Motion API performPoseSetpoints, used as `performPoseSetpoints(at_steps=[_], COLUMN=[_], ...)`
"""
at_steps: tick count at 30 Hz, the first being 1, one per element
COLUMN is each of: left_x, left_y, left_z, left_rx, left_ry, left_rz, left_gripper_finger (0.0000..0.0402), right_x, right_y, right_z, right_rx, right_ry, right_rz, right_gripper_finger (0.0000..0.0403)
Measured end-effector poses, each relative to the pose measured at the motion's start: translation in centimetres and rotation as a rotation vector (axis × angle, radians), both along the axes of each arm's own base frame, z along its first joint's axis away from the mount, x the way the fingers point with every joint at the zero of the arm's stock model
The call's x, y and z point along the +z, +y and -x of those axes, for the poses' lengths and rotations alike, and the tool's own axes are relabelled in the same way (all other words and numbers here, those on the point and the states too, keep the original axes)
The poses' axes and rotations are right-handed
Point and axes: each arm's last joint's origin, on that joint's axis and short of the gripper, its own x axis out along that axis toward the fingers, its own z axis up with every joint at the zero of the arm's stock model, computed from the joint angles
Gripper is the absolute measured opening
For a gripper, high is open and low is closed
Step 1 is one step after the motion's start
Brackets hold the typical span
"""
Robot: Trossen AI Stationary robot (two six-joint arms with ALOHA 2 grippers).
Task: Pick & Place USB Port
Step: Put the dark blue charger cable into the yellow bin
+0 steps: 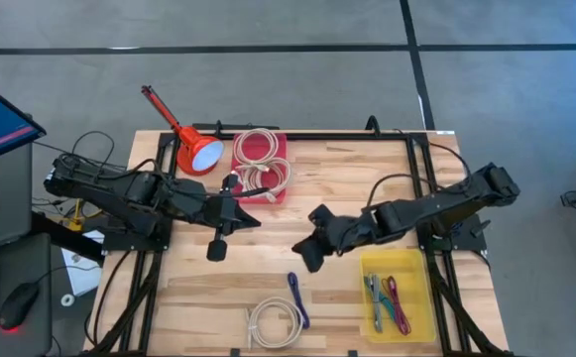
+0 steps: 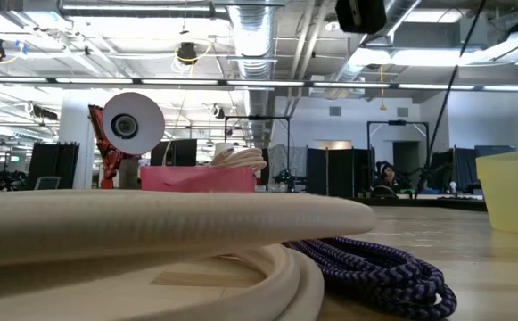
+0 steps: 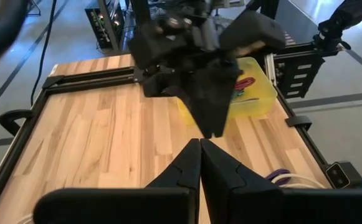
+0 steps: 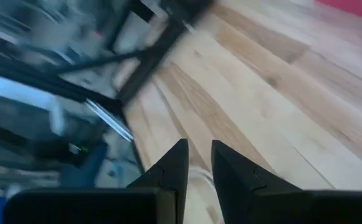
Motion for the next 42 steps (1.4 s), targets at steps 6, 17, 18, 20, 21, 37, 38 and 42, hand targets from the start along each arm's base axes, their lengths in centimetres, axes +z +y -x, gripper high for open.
performPoseSetpoints(at_steps=[6, 17, 18, 20, 21, 37, 38, 42], left_x=[0.0, -0.1, -0.1, -0.1, -0.1, -0.1, -0.1, -0.1], left_y=[0.0, -1.8, -2.0, -2.2, -2.3, -2.3, -2.3, -2.3], left_z=[0.0, 0.7, 0.8, 0.9, 0.9, 0.9, 0.9, 0.9], left_rx=[0.0, -0.08, -0.087, -0.096, -0.1, -0.095, -0.095, -0.095], left_ry=[-0.001, 0.015, 0.016, 0.015, 0.015, 0.015, 0.015, 0.015], left_rz=[0.0, -0.004, -0.004, -0.004, -0.004, 0.002, 0.002, 0.002], left_gripper_finger=[0.0006, 0.0006, 0.0007, 0.0008, 0.0009, 0.0007, 0.0007, 0.0008], right_x=[0.5, -2.4, -2.8, -3.7, -4.2, -8.3, -8.5, -9.4], right_y=[1.3, 2.4, 2.5, 2.6, 2.7, 3.8, 4.1, 4.4], right_z=[-1.8, -4.5, -4.7, -5.0, -5.1, -6.4, -6.5, -6.7], right_rx=[-0.011, -0.008, -0.018, -0.027, -0.022, -0.044, -0.045, -0.059], right_ry=[0.216, 0.399, 0.408, 0.449, 0.46, 0.573, 0.565, 0.587], right_rz=[0.089, 0.131, 0.115, 0.102, 0.099, 0.053, 0.047, 0.025], right_gripper_finger=[0.0063, 0.0063, 0.0063, 0.0065, 0.0067, 0.0154, 0.0158, 0.017])
